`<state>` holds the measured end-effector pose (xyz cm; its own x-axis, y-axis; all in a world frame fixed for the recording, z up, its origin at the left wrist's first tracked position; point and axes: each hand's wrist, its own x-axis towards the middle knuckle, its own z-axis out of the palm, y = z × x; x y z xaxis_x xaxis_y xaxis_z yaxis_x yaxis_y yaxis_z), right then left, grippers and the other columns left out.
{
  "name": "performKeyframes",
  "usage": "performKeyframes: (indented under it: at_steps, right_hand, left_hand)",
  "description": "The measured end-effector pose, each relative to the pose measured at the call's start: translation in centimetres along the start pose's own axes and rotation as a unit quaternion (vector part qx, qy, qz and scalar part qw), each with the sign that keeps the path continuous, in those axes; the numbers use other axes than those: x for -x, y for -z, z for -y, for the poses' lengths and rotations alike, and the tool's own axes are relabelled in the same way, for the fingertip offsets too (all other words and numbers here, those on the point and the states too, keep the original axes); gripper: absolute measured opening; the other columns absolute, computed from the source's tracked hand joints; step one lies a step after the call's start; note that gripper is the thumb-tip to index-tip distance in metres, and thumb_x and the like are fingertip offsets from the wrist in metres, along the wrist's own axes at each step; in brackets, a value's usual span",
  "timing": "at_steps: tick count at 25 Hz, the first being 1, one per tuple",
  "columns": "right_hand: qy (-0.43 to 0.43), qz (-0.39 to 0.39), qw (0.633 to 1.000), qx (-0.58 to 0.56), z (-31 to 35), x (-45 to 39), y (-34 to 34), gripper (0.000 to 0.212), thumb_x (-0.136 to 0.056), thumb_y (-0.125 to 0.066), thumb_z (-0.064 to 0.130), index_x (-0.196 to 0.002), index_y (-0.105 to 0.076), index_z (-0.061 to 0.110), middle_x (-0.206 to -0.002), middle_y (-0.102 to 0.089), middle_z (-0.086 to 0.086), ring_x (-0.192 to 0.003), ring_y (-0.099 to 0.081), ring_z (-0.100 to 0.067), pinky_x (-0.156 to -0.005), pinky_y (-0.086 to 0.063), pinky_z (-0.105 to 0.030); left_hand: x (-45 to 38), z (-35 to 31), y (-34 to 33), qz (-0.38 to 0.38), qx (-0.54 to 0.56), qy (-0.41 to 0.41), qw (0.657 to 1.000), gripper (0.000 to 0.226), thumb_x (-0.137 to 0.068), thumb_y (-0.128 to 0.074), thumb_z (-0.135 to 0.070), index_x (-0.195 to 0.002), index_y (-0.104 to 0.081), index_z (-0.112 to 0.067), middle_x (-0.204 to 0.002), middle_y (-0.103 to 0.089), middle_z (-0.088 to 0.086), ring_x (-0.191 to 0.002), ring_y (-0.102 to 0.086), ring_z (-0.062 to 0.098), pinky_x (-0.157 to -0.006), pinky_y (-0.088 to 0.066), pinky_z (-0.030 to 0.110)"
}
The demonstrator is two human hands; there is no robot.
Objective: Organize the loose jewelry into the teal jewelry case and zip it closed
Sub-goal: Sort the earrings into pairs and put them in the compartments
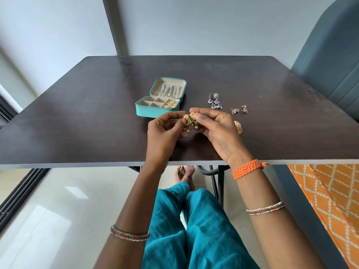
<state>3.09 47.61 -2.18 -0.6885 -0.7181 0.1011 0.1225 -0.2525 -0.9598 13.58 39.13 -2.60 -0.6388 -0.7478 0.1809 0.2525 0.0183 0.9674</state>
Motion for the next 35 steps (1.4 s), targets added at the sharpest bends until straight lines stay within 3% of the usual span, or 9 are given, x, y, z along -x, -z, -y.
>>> performKeyframes:
  at_steps: [7, 14, 21, 24, 29, 34, 35]
  right_hand:
    - [-0.044, 0.013, 0.995, -0.086, 0.5, 0.2, 0.6, 0.02, -0.093, -0.049, 0.004, -0.098, -0.068, 0.004, -0.086, -0.072, -0.006, -0.079, -0.065, -0.011, -0.071, -0.051, -0.021]
    - [-0.031, 0.025, 0.998, -0.054, 0.4, 0.3, 0.4, 0.019, -0.087, -0.057, -0.002, -0.099, -0.068, 0.008, -0.088, -0.073, -0.002, -0.084, -0.063, -0.007, -0.072, -0.049, -0.014]
    - [-0.056, 0.01, 0.994, -0.094, 1.0, 0.3, 0.4, 0.018, -0.094, -0.051, 0.01, -0.094, -0.069, 0.007, -0.089, -0.074, -0.002, -0.08, -0.066, -0.007, -0.068, -0.053, -0.018]
    - [-0.096, 0.017, 0.99, -0.105, 1.4, 0.4, 0.6, 0.029, -0.095, -0.05, 0.023, -0.108, -0.065, 0.002, -0.098, -0.072, -0.005, -0.083, -0.064, -0.008, -0.072, -0.054, -0.019]
    - [-0.113, 0.029, 0.987, -0.108, 1.4, 0.4, 0.8, 0.036, -0.094, -0.049, 0.025, -0.118, -0.061, 0.001, -0.107, -0.069, -0.007, -0.092, -0.061, -0.011, -0.084, -0.051, -0.024]
    - [-0.115, 0.033, 0.987, -0.11, 1.5, 0.7, 0.9, 0.028, -0.091, -0.049, 0.021, -0.093, -0.074, 0.011, -0.102, -0.071, -0.005, -0.093, -0.061, -0.011, -0.092, -0.043, -0.028]
    - [-0.115, 0.032, 0.986, -0.114, 1.6, 0.7, 0.9, 0.028, -0.09, -0.049, 0.021, -0.097, -0.073, 0.01, -0.104, -0.071, -0.005, -0.095, -0.061, -0.012, -0.094, -0.043, -0.028]
  left_hand:
    - [0.0, 0.1, 0.0, -0.015, 0.032, 0.002, 0.999, 0.016, -0.091, -0.056, -0.002, -0.1, -0.068, -0.007, -0.085, -0.072, 0.001, -0.079, -0.067, 0.01, -0.067, -0.057, 0.02]
    - [0.1, -0.1, 0.1, 0.017, 0.05, 0.012, 0.999, 0.015, -0.09, -0.058, -0.005, -0.099, -0.069, -0.009, -0.086, -0.074, 0.001, -0.083, -0.068, 0.012, -0.076, -0.058, 0.024]
    - [-0.3, -1.2, 0.8, 0.054, 0.156, 0.125, 0.978, 0.022, -0.097, -0.047, -0.014, -0.102, -0.065, -0.002, -0.085, -0.074, 0.005, -0.078, -0.071, 0.011, -0.078, -0.058, 0.027]
    - [-0.6, -1.4, 1.2, 0.059, 0.19, 0.16, 0.967, 0.023, -0.097, -0.047, -0.017, -0.1, -0.066, -0.003, -0.084, -0.073, 0.006, -0.075, -0.07, 0.011, -0.083, -0.056, 0.031]
    - [-0.6, -1.5, 1.3, 0.065, 0.137, 0.153, 0.976, 0.02, -0.083, -0.063, -0.009, -0.101, -0.069, -0.012, -0.087, -0.074, -0.001, -0.078, -0.066, 0.008, -0.086, -0.051, 0.025]
    - [-0.4, -1.5, 0.5, 0.046, 0.076, 0.118, 0.989, 0.02, -0.082, -0.066, -0.002, -0.1, -0.069, -0.012, -0.085, -0.075, -0.002, -0.08, -0.069, 0.009, -0.077, -0.053, 0.023]
    - [-0.4, -1.6, 0.5, 0.041, 0.08, 0.115, 0.989, 0.02, -0.082, -0.065, -0.001, -0.099, -0.069, -0.011, -0.084, -0.075, -0.002, -0.079, -0.069, 0.008, -0.077, -0.053, 0.023]
